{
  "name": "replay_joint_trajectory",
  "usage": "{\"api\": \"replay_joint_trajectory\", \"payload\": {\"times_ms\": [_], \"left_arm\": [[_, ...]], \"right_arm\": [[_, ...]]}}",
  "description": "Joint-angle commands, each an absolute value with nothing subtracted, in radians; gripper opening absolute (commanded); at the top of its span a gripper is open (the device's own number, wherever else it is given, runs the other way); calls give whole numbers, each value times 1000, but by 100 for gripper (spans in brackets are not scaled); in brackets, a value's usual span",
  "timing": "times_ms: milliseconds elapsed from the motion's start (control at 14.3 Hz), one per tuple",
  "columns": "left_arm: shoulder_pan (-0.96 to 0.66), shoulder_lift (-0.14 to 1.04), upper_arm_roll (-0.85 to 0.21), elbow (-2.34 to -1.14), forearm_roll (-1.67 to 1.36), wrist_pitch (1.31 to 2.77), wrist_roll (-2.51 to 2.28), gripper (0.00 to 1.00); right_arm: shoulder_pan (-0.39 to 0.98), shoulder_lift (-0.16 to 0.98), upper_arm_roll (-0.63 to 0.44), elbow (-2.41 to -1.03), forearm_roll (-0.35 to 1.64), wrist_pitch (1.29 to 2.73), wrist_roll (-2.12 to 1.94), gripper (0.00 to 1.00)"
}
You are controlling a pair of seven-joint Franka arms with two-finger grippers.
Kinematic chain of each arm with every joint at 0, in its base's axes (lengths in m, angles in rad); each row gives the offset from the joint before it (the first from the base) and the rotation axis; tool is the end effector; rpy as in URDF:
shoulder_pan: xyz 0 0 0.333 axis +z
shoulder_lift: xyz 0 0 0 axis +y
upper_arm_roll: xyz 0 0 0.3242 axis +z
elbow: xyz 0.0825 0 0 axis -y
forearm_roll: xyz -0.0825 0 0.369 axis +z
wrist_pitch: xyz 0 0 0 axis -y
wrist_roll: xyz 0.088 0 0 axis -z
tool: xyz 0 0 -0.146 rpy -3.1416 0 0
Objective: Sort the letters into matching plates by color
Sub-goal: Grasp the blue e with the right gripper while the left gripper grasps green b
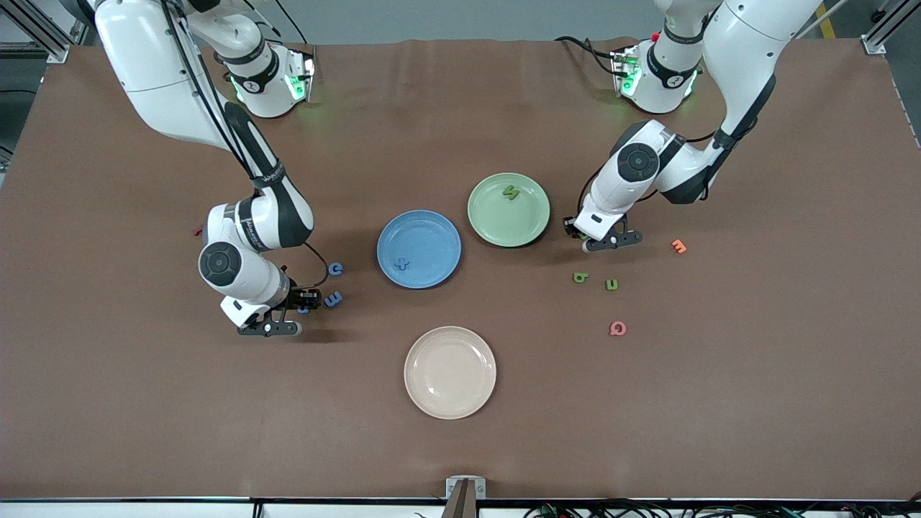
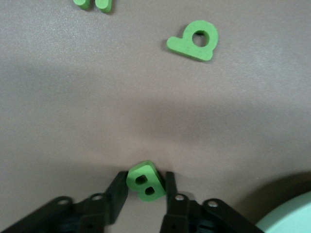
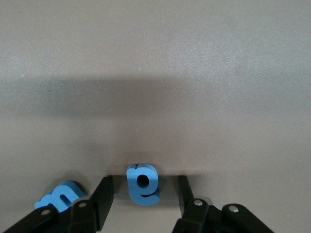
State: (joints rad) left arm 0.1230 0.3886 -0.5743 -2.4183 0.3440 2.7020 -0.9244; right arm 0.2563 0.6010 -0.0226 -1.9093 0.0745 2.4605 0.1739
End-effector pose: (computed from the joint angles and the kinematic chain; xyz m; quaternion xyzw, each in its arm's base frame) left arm 0.4223 -0.2337 0.1580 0.9949 0.0948 -0.0261 0.0216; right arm 0.5992 0.1446 0.1545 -0.9996 -0.0022 0.0275 0.0110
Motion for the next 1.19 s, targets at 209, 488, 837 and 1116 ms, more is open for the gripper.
{"api": "replay_joint_trajectory", "payload": {"times_ms": [209,488,837,1116], "left_arm": [[133,387,-575,-2411,370,2704,-939,22],[127,345,-583,-2388,368,2642,-959,22],[112,354,-670,-2286,361,2511,-1098,22],[14,408,-681,-2229,354,2493,-1236,22]], "right_arm": [[259,601,-20,-1914,91,2468,183,48],[259,601,-20,-1914,91,2467,184,33],[261,600,-18,-1908,91,2456,228,3],[296,554,-14,-1864,91,2337,386,3]]}}
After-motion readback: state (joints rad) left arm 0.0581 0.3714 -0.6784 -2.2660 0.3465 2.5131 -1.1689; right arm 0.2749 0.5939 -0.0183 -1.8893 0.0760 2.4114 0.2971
